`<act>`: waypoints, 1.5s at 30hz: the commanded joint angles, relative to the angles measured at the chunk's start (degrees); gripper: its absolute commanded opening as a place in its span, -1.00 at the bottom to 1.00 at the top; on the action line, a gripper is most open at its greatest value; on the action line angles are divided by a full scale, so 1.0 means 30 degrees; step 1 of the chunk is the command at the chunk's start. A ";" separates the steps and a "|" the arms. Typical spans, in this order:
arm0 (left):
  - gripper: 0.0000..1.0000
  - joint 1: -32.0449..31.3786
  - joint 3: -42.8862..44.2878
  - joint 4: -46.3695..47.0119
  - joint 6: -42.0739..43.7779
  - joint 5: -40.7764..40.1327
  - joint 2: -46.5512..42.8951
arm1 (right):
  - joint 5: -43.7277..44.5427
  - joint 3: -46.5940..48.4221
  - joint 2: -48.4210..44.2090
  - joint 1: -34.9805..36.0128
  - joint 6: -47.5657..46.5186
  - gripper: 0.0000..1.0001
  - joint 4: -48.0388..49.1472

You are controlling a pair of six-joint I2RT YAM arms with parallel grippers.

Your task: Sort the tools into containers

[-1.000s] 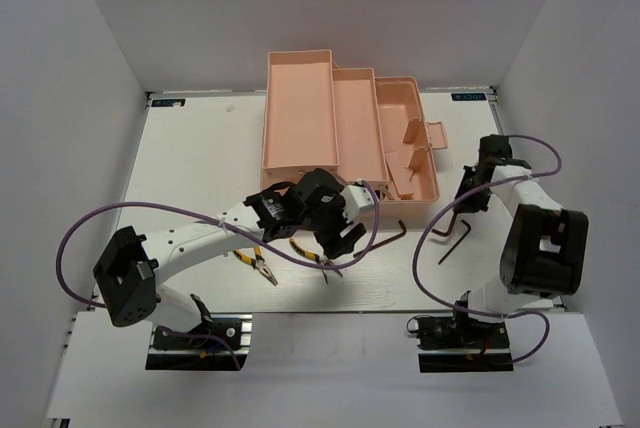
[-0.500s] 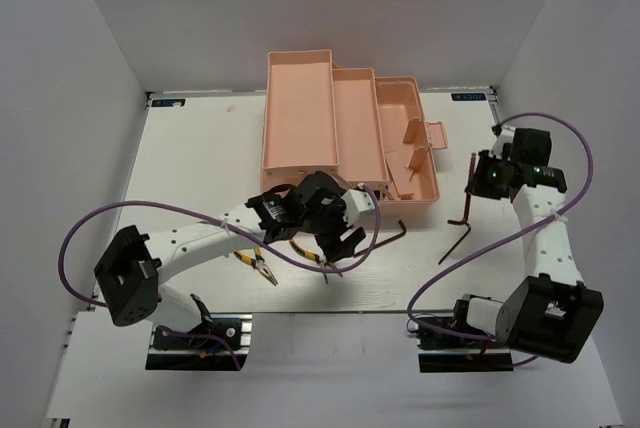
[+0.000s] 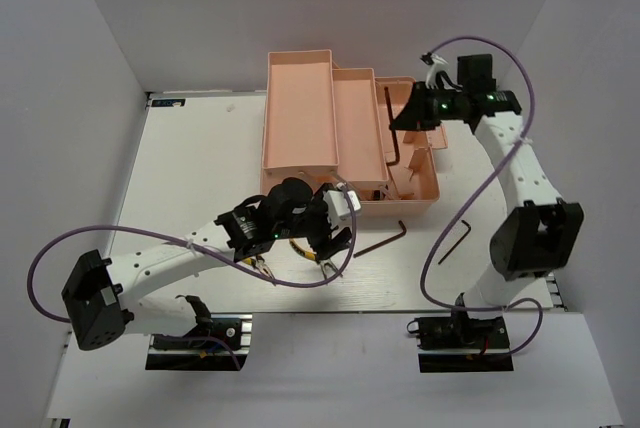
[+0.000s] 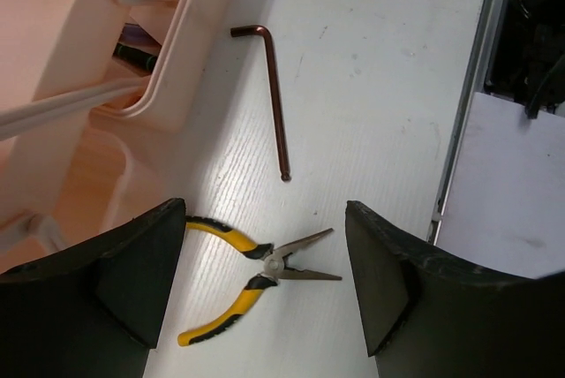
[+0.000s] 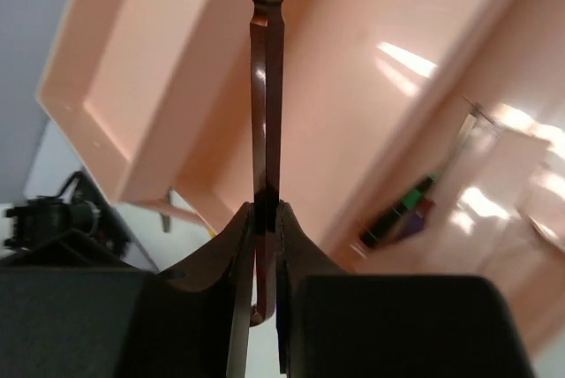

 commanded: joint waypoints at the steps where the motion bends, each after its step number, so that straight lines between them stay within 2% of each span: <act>1: 0.66 -0.0083 -0.0444 0.0727 0.0345 -0.0661 -0.0143 | -0.1867 0.2345 0.1785 0.0973 0.2725 -1.00 0.1405; 6: 0.61 -0.0083 -0.0446 0.0727 0.0521 -0.0866 0.0472 | -0.0351 0.4368 0.3841 0.2467 0.3905 -1.00 0.2169; 9: 0.57 -0.0083 -0.0446 0.0727 0.0521 -0.0868 0.0648 | 0.0939 0.4518 0.4692 0.2937 0.3906 -1.00 0.1936; 12: 0.54 -0.0083 -0.0446 0.0727 0.0521 -0.0868 0.0822 | 0.1703 0.4461 0.5221 0.3142 0.3380 -0.73 0.1234; 13: 0.51 -0.0083 -0.0446 0.0727 0.0521 -0.0694 0.0823 | 0.1822 0.4490 0.5223 0.3172 0.3234 -0.54 0.1173; 16: 0.42 -0.0083 -0.0272 0.0727 0.0347 -0.0313 0.1231 | 0.2086 0.4344 0.5165 0.3172 0.3115 -0.35 0.0997; 20: 0.28 -0.0083 -0.0035 0.0727 0.0142 -0.0106 0.1673 | 0.2378 0.4081 0.4463 0.3114 0.2881 -0.22 0.0938; 24: -0.07 -0.0083 0.0140 0.0551 -0.0092 0.0068 0.2081 | 0.2993 0.3759 0.3175 0.2939 0.1245 -0.12 -0.0026; 25: -0.21 -0.0083 0.0140 0.0551 -0.0094 0.0069 0.2083 | 0.3372 0.2916 0.2273 0.2909 0.0863 -0.12 -0.0377; 26: -0.29 -0.0083 0.0314 0.0551 -0.0094 0.0069 0.2286 | 0.4884 0.2328 0.1162 0.2880 -0.0243 -0.39 -0.0351; 27: -0.41 -0.0083 0.0316 0.0551 -0.0268 0.0069 0.2578 | 0.5595 -0.0114 -0.1112 0.2676 -0.0399 -0.76 0.0519; 28: -0.43 -0.0083 0.0548 0.0551 -0.0270 0.0272 0.2784 | 0.8068 -0.1067 -0.1917 0.2471 -0.0778 -1.00 0.0934; 29: -0.43 -0.0083 0.0551 0.0551 -0.0270 0.0478 0.3192 | 0.8904 -0.3107 -0.2709 0.2382 -0.0926 -1.00 0.1402; 30: -0.43 -0.0083 0.0754 0.0551 -0.0270 0.0480 0.3486 | 0.9986 -0.4142 -0.5066 0.1975 -0.1015 -1.00 0.1842; 31: -0.43 -0.0083 0.0988 0.0551 -0.0473 0.0683 0.3750 | 1.1041 -0.5748 -0.5670 0.1826 -0.2118 -1.00 0.2629; 34: -0.07 -0.0257 0.1983 0.0114 -0.0651 0.0685 0.5272 | 1.1899 -0.8126 -0.7665 0.0948 -0.3061 -1.00 0.0830; 36: 0.02 -0.0434 0.2888 -0.0238 -0.0827 0.0453 0.6064 | 1.2047 -0.9041 -0.9034 0.0245 -0.3271 -1.00 0.0091; 37: 0.06 -0.0869 0.3184 -0.0530 -0.1001 0.0015 0.6764 | 1.1990 -1.0002 -0.9306 -0.0424 -0.3736 -0.85 -0.0173; 38: 0.09 -0.1048 0.3506 -0.0707 -0.1002 -0.0163 0.7119 | 1.1989 -1.0969 -0.9627 -0.0576 -0.3885 -0.59 -0.0349; 40: 0.09 -0.1399 0.4561 -0.1291 -0.1002 -0.1183 0.7880 | 1.1756 -1.2405 -1.0684 -0.1451 -0.4237 -0.37 -0.0351; 41: 0.09 -0.1778 0.4970 -0.1527 -0.1002 -0.1567 0.8725 | 1.1668 -1.3226 -1.0888 -0.1689 -0.4267 -0.31 -0.0409; 45: 0.09 -0.2424 0.7456 -0.2670 -0.1936 -0.3998 1.1068 | 1.0525 -1.5312 -1.1271 -0.3181 -0.3830 -0.34 -0.0264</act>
